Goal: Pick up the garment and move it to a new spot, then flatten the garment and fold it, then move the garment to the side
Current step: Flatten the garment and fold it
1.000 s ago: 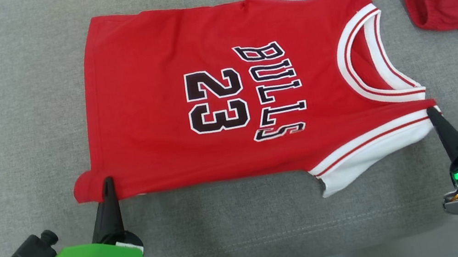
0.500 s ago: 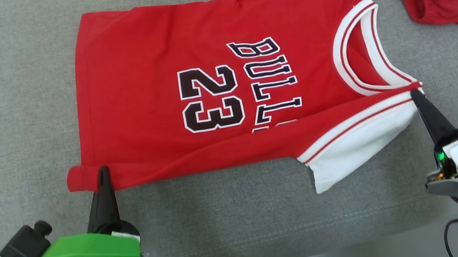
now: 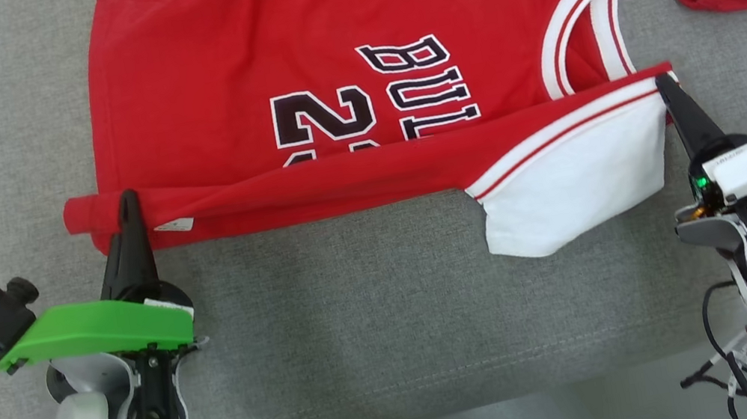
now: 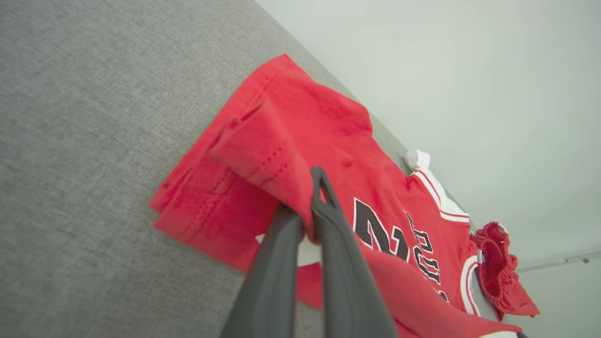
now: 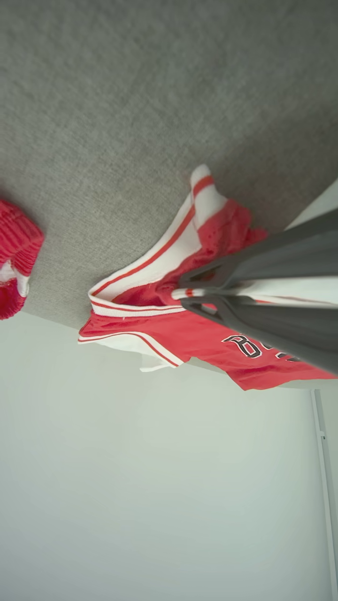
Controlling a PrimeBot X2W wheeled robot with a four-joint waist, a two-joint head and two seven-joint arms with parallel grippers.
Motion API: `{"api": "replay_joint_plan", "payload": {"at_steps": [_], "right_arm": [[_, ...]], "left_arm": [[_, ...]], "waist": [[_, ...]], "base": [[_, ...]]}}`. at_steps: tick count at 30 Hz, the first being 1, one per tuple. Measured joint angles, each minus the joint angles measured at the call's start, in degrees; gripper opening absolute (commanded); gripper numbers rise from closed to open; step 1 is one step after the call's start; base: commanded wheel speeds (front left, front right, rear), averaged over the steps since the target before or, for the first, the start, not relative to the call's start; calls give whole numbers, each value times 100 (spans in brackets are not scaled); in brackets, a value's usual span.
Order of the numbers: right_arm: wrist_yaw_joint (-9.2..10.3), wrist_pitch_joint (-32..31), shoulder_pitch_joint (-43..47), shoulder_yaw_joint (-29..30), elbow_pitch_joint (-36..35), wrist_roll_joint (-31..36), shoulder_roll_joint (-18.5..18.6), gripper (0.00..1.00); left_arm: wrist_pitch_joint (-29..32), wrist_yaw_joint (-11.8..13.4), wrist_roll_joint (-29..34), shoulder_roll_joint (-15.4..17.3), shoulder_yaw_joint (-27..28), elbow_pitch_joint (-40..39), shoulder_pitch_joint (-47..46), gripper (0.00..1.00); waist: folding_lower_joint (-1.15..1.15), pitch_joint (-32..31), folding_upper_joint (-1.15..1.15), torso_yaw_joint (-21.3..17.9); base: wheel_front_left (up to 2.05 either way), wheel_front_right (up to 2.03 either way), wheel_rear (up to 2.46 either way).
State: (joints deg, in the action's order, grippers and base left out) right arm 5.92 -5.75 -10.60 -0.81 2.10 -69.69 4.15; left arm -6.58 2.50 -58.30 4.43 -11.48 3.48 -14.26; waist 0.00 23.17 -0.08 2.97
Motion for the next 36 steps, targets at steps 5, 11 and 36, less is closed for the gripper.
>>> {"api": "replay_joint_plan", "payload": {"at_steps": [5, 11, 36], "right_arm": [[1, 0, -325, -60, 254, 63, 1, 0], [-2, 18, -568, -125, 543, 116, 4, 0], [-428, 394, -952, -194, 1510, 341, 18, 100]], "left_arm": [[183, 97, 0, 36, 9, 205, -195, 13], [301, 162, 0, 42, 2, 453, -344, 14], [404, 189, -29, -7, -60, 937, -584, 100]], "waist": [[0, 103, 0, -31], [0, 179, 0, -62], [0, 20, 0, -108]], "base": [[0, 0, 0], [0, 0, 0], [0, 0, 0]]}}
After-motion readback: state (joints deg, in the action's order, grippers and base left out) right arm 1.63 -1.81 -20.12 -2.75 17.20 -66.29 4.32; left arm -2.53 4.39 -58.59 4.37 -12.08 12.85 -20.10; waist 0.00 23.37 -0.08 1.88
